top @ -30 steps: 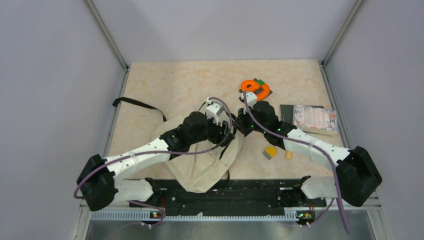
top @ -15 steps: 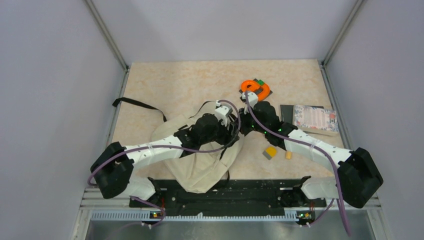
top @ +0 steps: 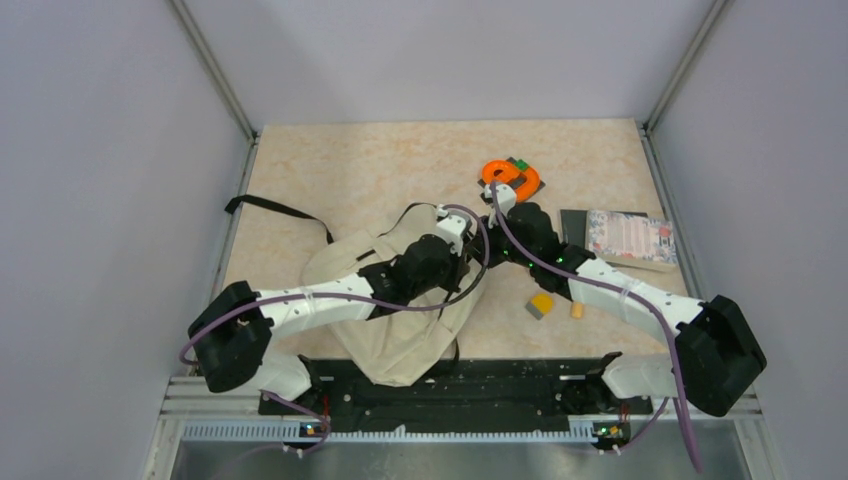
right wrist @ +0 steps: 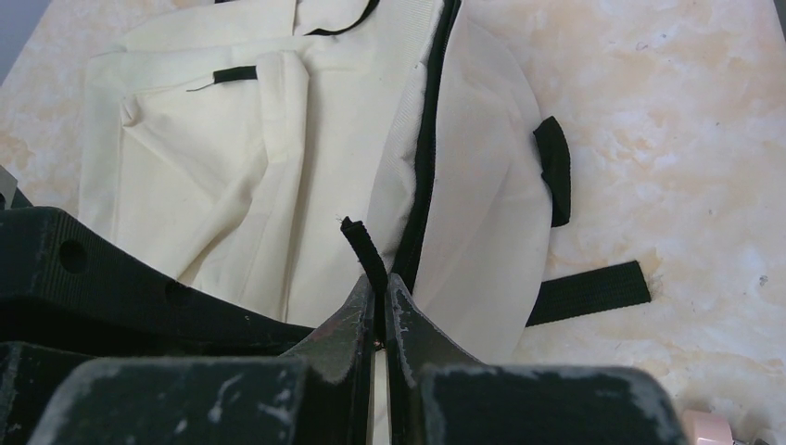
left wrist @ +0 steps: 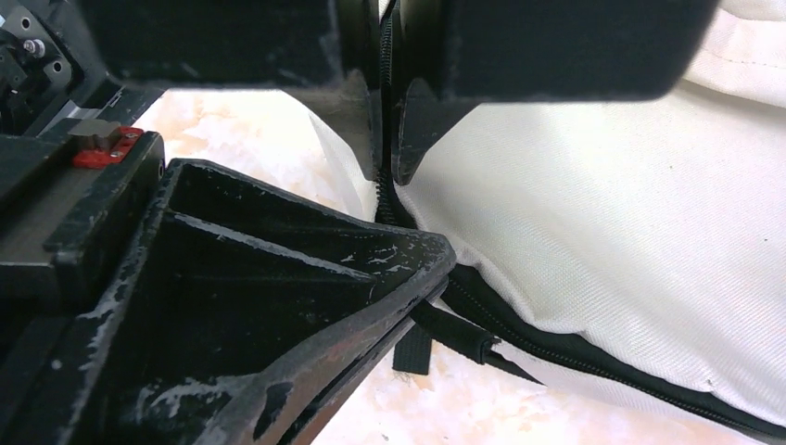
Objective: Pack the student bag
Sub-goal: Unzip the student bag at the center of the board.
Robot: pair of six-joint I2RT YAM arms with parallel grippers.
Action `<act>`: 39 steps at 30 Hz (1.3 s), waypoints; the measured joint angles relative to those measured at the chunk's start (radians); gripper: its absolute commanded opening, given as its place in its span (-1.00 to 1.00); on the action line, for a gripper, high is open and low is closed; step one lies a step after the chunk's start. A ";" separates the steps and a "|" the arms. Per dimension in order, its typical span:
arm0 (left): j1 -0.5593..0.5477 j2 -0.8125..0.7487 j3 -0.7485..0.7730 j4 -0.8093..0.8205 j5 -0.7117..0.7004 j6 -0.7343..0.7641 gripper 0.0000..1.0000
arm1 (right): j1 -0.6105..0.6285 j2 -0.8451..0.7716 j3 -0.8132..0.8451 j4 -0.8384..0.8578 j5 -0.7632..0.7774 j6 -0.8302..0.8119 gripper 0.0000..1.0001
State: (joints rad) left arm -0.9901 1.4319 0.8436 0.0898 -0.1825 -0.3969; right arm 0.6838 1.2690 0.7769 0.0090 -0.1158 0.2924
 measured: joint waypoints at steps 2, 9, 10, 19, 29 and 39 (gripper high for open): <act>0.000 0.000 -0.002 0.002 0.005 0.002 -1.00 | 0.000 0.000 0.000 0.000 0.000 0.000 -1.00; 0.002 -0.019 -0.050 0.050 0.058 0.032 -1.00 | 0.000 0.000 -0.005 -0.003 0.000 0.016 -1.00; 0.002 -0.027 -0.058 0.055 0.068 0.037 -1.00 | 0.000 0.000 -0.005 -0.005 0.000 0.018 -1.00; 0.006 -0.082 -0.125 0.086 0.218 0.086 -1.00 | 0.000 0.001 -0.002 -0.028 0.010 0.003 -1.00; 0.003 -0.162 -0.171 0.072 0.357 0.119 -1.00 | -0.016 0.026 0.040 -0.055 0.039 -0.028 -1.00; -0.063 -0.226 -0.185 -0.039 0.438 0.165 -1.00 | -0.054 0.103 0.045 -0.037 0.036 -0.047 -1.00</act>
State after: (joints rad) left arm -1.0534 1.2060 0.6586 0.0513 0.2550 -0.2321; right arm 0.6300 1.3720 0.8215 -0.0284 -0.0795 0.2459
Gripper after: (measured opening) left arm 0.022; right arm 0.014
